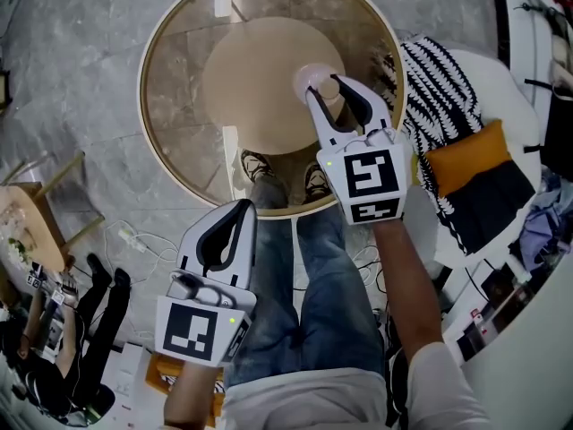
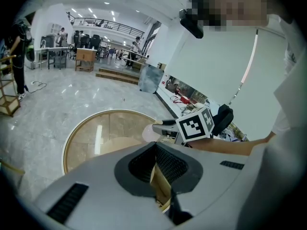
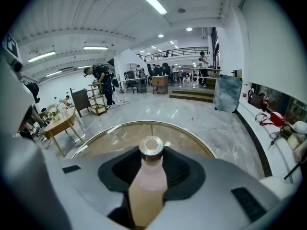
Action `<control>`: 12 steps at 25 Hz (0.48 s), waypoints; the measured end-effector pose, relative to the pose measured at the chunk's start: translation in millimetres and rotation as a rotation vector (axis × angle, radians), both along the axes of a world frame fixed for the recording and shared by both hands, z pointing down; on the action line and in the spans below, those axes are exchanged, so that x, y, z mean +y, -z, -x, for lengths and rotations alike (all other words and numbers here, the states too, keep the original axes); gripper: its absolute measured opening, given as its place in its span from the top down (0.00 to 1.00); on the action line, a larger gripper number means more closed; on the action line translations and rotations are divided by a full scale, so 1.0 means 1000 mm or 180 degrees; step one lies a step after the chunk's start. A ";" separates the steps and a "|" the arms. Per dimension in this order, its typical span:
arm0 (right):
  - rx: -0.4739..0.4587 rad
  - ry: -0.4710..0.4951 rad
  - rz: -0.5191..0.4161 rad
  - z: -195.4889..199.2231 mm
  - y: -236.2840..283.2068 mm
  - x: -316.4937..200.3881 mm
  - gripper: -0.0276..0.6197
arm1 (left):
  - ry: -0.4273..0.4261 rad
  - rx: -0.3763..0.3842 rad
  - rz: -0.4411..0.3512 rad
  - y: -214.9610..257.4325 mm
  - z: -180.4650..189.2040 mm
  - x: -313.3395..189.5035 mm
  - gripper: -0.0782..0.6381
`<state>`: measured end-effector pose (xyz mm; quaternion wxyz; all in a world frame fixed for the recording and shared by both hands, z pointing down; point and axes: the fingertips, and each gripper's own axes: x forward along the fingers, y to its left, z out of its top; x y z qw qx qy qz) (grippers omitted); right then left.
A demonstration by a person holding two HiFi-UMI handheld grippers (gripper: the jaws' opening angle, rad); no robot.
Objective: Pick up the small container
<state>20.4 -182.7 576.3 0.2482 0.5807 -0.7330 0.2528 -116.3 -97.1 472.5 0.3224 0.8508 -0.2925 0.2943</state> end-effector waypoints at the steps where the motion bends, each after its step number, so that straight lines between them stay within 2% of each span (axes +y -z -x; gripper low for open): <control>1: -0.0003 0.0008 -0.0003 0.000 0.002 0.001 0.73 | -0.0004 -0.0005 -0.0009 0.001 0.000 0.001 0.87; 12: -0.0102 0.0100 -0.0064 0.002 0.037 0.022 0.73 | 0.0049 -0.0013 -0.0111 0.024 -0.006 0.013 0.87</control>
